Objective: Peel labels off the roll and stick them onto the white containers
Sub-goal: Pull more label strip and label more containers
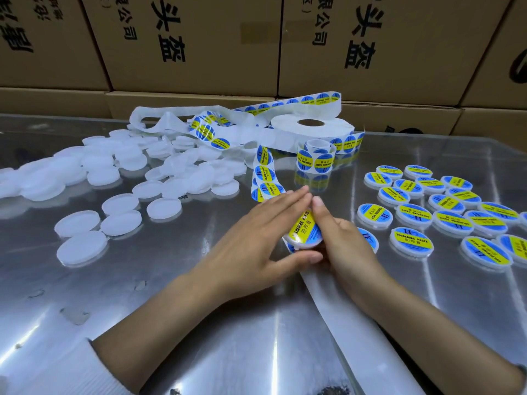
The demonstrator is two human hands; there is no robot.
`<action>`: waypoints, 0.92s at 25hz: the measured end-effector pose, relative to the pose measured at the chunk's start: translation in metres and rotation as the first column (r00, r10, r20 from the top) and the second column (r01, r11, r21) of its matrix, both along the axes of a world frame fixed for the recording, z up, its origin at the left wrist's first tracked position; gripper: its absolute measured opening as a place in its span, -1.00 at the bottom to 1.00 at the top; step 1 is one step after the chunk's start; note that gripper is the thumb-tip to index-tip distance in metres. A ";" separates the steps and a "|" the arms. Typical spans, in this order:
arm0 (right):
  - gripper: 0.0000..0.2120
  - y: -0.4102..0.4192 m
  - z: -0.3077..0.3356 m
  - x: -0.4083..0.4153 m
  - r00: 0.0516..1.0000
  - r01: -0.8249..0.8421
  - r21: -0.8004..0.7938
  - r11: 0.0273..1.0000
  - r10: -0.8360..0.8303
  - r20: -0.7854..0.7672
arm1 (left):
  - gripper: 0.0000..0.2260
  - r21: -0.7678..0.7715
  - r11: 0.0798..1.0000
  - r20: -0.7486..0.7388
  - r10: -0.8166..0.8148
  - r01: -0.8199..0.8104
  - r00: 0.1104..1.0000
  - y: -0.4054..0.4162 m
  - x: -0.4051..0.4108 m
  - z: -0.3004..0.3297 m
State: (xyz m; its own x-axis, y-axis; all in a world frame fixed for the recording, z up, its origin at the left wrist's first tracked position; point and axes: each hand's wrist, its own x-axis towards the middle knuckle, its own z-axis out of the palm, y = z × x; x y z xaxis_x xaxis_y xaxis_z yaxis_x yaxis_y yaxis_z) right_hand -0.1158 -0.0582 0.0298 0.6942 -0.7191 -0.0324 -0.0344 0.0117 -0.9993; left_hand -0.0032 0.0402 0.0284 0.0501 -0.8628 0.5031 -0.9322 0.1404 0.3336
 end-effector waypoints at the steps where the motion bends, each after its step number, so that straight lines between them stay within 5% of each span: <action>1: -0.47 -0.001 0.000 0.001 1.000 0.030 0.014 0.999 -0.029 -0.011 | -0.39 0.005 1.000 0.025 -0.001 0.001 1.000 0.000 -0.001 0.000; 10: -0.53 -0.004 0.001 0.001 0.998 0.021 0.176 0.984 -0.032 0.063 | -0.66 -0.095 0.994 -0.075 -0.052 0.045 0.996 -0.003 -0.008 0.005; 18: -0.54 -0.008 0.003 0.003 0.990 0.113 0.183 0.976 -0.126 0.062 | -0.87 -0.391 0.918 0.269 0.040 0.071 0.962 0.000 -0.006 0.002; 20: -0.57 -0.011 0.003 0.002 0.979 0.137 0.249 0.959 -0.169 0.111 | -0.93 -0.270 0.960 0.190 -0.016 0.068 0.982 0.000 -0.007 -0.002; 23: -0.69 -0.015 0.003 0.001 0.979 0.117 0.309 0.944 -0.161 0.121 | -0.81 0.140 0.989 0.071 -0.053 0.042 0.996 -0.002 -0.002 -0.011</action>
